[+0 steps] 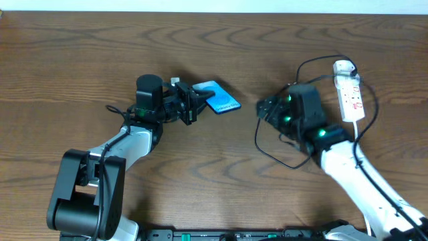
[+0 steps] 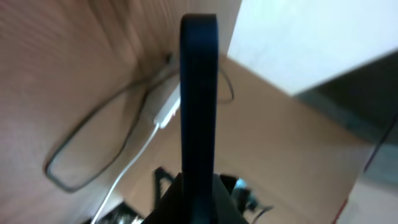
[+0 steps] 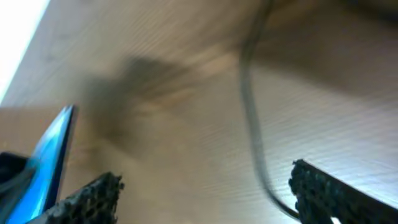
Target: Plug charger to phone and switch on socket
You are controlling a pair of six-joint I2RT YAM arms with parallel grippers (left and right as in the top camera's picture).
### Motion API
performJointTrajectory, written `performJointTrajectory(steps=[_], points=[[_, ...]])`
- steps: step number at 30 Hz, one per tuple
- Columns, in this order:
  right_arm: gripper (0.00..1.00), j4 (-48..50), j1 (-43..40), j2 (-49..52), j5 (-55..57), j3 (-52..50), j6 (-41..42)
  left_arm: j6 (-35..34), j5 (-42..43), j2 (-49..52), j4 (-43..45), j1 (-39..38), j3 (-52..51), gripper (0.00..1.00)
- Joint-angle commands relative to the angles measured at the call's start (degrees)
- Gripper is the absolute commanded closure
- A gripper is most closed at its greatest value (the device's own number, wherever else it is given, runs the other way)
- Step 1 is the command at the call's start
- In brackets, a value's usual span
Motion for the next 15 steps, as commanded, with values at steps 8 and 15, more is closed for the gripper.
performJointTrajectory(steps=[8,15], points=[[0.01,-11.3,-0.3,-1.0,11.3,11.9,-7.5,5.9,13.1,-0.5,1.0,0.2,1.5,0.92],[0.01,-10.4,-0.3,-0.4,14.3,11.5,-7.4,8.9,13.5,-0.5,1.0,0.2,1.5,0.92]])
